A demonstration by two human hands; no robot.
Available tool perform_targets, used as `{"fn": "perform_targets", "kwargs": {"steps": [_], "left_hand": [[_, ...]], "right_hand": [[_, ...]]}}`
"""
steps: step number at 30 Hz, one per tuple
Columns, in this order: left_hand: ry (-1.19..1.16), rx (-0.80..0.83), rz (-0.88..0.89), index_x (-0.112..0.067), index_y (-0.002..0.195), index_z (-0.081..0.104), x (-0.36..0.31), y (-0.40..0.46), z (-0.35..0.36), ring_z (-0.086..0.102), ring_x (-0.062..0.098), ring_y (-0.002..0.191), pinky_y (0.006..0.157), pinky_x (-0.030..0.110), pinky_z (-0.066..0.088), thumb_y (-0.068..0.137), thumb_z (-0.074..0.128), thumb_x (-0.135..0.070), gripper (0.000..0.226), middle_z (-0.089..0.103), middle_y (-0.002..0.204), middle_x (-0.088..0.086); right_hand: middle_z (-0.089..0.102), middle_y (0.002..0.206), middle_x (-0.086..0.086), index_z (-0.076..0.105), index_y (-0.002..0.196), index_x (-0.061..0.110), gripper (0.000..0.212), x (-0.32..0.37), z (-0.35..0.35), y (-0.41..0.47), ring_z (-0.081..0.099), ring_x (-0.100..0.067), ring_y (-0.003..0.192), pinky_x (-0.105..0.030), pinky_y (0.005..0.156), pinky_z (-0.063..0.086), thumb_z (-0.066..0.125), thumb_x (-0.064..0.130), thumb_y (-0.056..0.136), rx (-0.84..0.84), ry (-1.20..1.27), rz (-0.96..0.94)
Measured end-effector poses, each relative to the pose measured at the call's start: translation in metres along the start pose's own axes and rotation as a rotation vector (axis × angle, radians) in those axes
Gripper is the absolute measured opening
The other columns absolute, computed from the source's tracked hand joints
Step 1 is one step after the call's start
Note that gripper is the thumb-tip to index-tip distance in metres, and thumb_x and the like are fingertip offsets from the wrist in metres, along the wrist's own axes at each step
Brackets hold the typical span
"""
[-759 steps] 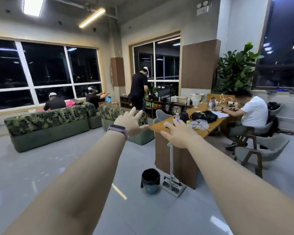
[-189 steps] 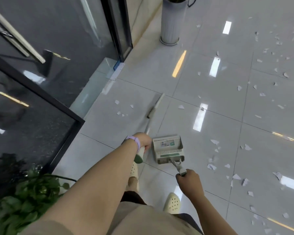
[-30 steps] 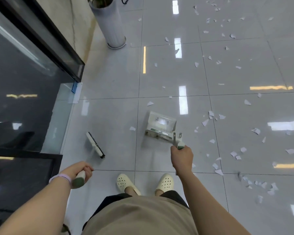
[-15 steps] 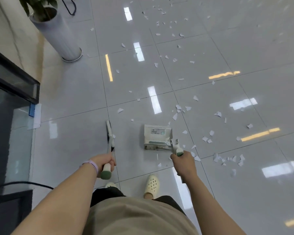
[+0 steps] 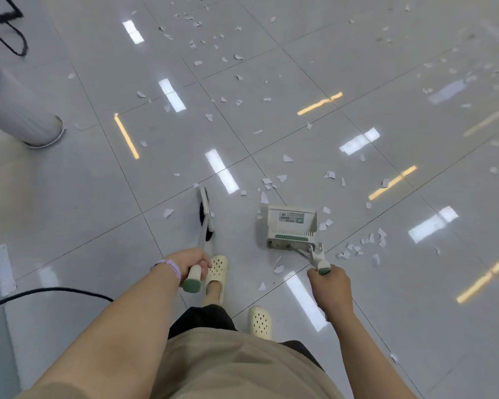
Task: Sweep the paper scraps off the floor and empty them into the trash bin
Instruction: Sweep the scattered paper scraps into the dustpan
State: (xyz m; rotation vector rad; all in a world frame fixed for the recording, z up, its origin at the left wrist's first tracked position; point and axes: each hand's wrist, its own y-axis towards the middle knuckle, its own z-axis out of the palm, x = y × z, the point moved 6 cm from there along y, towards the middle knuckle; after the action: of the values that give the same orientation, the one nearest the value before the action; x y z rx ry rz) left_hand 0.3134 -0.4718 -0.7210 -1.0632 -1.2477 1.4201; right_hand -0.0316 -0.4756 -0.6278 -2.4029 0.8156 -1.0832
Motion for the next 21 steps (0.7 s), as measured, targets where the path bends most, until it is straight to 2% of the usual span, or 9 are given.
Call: {"fn": "perform_targets", "kwargs": {"steps": [8, 13, 16, 21], "left_hand": [[0.048, 0.083, -0.027, -0.011, 0.078, 0.041, -0.100, 0.007, 0.013, 0.038, 0.008, 0.031, 0.032, 0.014, 0.035, 0.086, 0.048, 0.009, 0.023, 0.038, 0.055, -0.001], [-0.027, 0.308, -0.061, -0.017, 0.067, 0.033, -0.161, 0.005, 0.036, 0.031, 0.004, 0.029, 0.033, 0.010, 0.027, 0.091, 0.043, 0.004, 0.033, 0.030, 0.048, -0.006], [-0.114, 0.439, -0.069, -0.016, 0.063, 0.035, -0.184, -0.003, 0.053, 0.032, 0.002, 0.031, 0.033, 0.010, 0.032, 0.083, 0.050, 0.003, 0.032, 0.030, 0.050, -0.007], [0.227, 0.388, -0.093, -0.016, 0.068, 0.035, -0.169, -0.012, 0.072, 0.034, 0.003, 0.029, 0.028, 0.014, 0.031, 0.093, 0.045, 0.001, 0.032, 0.033, 0.048, -0.007]], "right_hand": [[0.040, 0.057, -0.004, 0.039, 0.064, 0.009, 0.025, 0.039, 0.034, -0.006, 0.036, -0.024, 0.052, -0.028, 0.049, 0.032, 0.055, 0.017, 0.081, -0.113, 0.071, 0.181], [0.039, 0.056, -0.006, 0.041, 0.065, 0.009, 0.021, 0.050, 0.061, -0.029, 0.037, -0.023, 0.052, -0.033, 0.051, 0.036, 0.055, 0.014, 0.079, -0.241, 0.220, 0.315], [0.034, 0.058, -0.005, 0.038, 0.065, 0.011, 0.022, 0.049, 0.073, -0.048, 0.031, -0.021, 0.055, -0.034, 0.052, 0.034, 0.054, 0.012, 0.078, -0.291, 0.307, 0.370], [0.033, 0.058, -0.002, 0.036, 0.066, 0.012, 0.023, 0.039, 0.082, -0.081, 0.029, -0.020, 0.056, -0.033, 0.051, 0.032, 0.055, 0.011, 0.079, -0.376, 0.405, 0.459]]}}
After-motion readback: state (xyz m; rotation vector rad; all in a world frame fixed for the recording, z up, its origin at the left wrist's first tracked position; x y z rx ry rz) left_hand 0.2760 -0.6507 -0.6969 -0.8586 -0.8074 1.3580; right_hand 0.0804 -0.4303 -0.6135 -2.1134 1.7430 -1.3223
